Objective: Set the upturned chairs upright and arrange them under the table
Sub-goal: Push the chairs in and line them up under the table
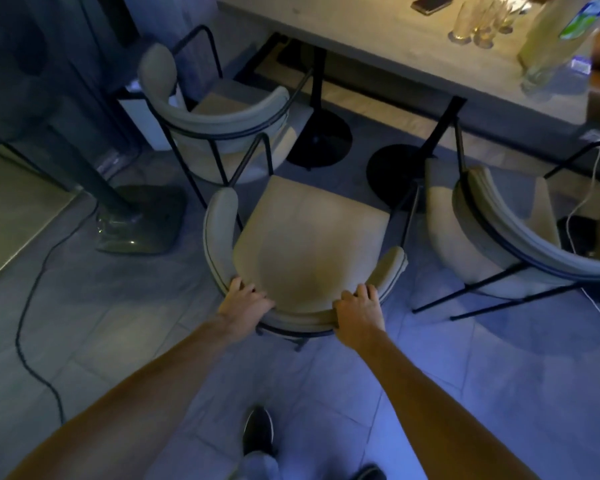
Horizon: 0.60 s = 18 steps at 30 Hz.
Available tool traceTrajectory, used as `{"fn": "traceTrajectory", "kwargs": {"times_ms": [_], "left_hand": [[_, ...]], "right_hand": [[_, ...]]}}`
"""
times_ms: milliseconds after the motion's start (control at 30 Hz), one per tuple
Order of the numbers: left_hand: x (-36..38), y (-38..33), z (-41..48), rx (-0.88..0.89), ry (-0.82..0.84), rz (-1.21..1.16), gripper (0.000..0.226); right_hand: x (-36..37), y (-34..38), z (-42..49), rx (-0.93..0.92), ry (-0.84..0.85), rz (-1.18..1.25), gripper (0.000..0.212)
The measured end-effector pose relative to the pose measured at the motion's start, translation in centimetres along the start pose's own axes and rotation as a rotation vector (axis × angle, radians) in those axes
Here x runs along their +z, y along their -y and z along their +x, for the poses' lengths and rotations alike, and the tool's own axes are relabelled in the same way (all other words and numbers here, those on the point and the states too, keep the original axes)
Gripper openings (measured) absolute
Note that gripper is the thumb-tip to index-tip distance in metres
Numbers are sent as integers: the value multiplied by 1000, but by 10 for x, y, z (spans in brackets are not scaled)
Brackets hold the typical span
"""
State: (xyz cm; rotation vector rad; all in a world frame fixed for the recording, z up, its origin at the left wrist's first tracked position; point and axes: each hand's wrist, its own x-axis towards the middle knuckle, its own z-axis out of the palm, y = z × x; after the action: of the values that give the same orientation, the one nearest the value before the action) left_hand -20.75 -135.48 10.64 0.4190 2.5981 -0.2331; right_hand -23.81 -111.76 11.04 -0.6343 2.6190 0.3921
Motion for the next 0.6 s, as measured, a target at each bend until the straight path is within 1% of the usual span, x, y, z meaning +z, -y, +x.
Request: {"fn": "traceTrajectory", "kwargs": {"times_ms": [133, 233, 300, 433, 600], "left_hand": [[-5, 5, 15, 51, -50, -14, 51], [-15, 9, 37, 79, -58, -28, 38], [-24, 10, 55, 83, -78, -33, 37], [-43, 10, 88, 70, -55, -23, 40], [-63, 12, 131, 49, -72, -33, 44]], "right_hand": [[-9, -7, 4, 38, 14, 9, 32], [-5, -21, 7, 55, -6, 43, 27], [-5, -34, 17, 79, -33, 74, 29], [-11, -59, 47, 81, -11, 114, 28], [-22, -96, 82, 66, -32, 83, 37]]}}
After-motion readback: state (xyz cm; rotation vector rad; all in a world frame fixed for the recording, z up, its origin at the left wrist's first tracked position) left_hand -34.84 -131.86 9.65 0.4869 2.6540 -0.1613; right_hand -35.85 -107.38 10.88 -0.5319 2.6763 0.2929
